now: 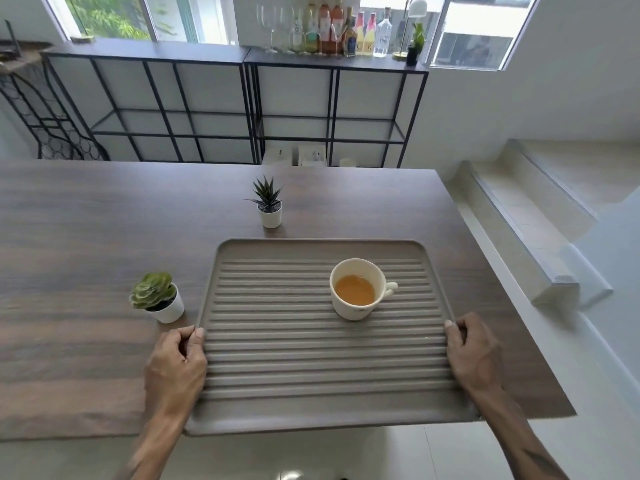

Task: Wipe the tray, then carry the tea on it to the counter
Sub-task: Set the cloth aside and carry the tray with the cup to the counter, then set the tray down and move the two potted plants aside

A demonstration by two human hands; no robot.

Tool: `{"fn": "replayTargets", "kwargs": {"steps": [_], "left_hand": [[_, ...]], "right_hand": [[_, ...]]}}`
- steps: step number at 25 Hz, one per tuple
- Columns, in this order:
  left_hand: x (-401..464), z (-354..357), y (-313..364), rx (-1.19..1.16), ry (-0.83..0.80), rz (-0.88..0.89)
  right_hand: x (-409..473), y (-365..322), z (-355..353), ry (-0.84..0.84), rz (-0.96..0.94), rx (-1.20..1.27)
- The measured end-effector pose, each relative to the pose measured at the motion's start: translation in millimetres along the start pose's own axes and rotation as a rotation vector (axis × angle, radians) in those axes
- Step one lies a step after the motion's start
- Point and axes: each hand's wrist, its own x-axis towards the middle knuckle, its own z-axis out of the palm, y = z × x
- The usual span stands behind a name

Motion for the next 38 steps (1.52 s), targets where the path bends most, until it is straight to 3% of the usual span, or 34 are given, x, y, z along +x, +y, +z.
{"fn": "replayTargets", "kwargs": {"steps": [9,14,17,19,22,24,32,38], "left_hand": [[9.0,10.0,-3.7,0.143,0.083,0.078],[9.4,7.9,4.0,0.3,0.057,0.109],[-3.9,2.4,27.0,0.349,0.138,0.242],[-9.9,15.8,54.7,0.159,-0.045,0.415],[-0.8,62.1,94.7,0.016,-0.567,0.416],[8.1,92.5,106.6,0.02,-0.712,0.437],[14.4,118.0,107.4,-0.309,-0.722,0.4],[20.4,104.7,100.3,-0.345,-0.683,0.39]], "right_hand": [[11.1,4.3,18.4,0.039,-0.098,-0.099],[11.3,-3.2,9.3,-0.058,-0.012,-0.156],[16.5,-24.4,-5.1,-0.085,-0.177,-0.119],[30.7,-45.4,-7.8,-0.257,-0.296,0.045],[49.7,-74.1,4.4,-0.556,-0.399,0.131],[54.5,-86.6,14.6,-0.64,-0.444,0.127],[51.9,-95.7,27.1,-0.634,-0.436,0.195],[48.6,-106.9,35.5,-0.629,-0.475,0.222]]}}
